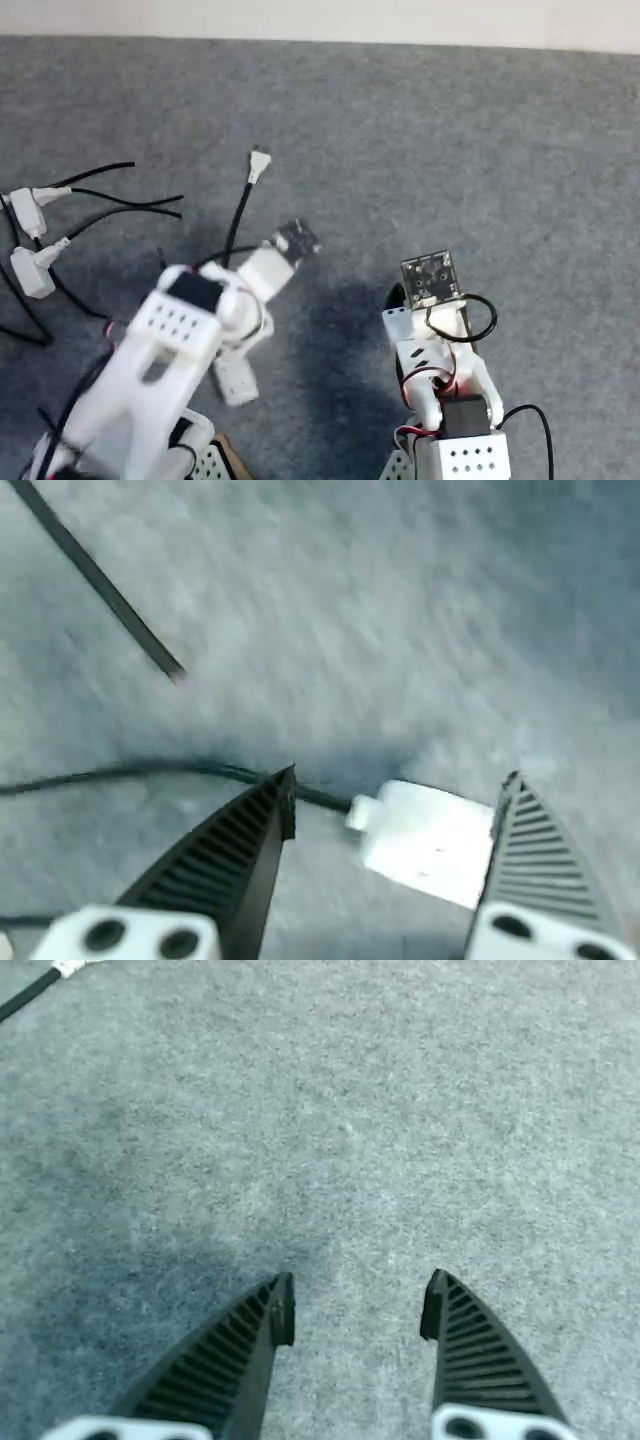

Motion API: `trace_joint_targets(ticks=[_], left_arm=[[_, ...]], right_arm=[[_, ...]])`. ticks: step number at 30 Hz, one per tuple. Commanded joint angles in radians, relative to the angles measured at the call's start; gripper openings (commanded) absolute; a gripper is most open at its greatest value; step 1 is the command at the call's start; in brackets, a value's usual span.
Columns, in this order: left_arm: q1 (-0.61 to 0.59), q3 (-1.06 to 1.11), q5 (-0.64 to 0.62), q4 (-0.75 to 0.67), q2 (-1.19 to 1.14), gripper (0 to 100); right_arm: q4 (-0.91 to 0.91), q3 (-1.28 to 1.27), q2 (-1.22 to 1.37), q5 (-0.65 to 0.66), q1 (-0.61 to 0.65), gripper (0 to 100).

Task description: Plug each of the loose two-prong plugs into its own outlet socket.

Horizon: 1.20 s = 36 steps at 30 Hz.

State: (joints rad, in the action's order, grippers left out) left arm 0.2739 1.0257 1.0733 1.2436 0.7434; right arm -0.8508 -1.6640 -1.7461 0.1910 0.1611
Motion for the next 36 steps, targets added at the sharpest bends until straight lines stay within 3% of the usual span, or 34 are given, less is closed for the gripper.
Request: trace_joint_targets(ticks=[1, 9, 16, 21, 29, 36], left_arm=[[0.004, 0.071, 0.049, 0.109, 0.162, 32], [-0.193, 0.085, 0.183, 0.167, 0.415, 32], [-0.266, 0.064, 0.313, 0.304, 0.41, 31], [-0.275, 0.062, 0.319, 0.311, 0.344, 21], [-0.269, 0.094, 0.319, 0.33, 0.259, 21], [-0.266, 0.219, 0.318, 0.232, 0.254, 21]], right_arm=[[0.012, -0.116, -0.021, 0.008, 0.012, 20.7], [0.012, -0.116, -0.021, 0.008, 0.012, 20.7], [0.012, -0.116, -0.021, 0.008, 0.012, 20.7], [0.012, -0.116, -0.021, 0.008, 0.012, 20.7], [0.012, -0.116, -0.021, 0.008, 0.012, 20.7], [0.012, -0.116, -0.021, 0.008, 0.012, 20.7]])
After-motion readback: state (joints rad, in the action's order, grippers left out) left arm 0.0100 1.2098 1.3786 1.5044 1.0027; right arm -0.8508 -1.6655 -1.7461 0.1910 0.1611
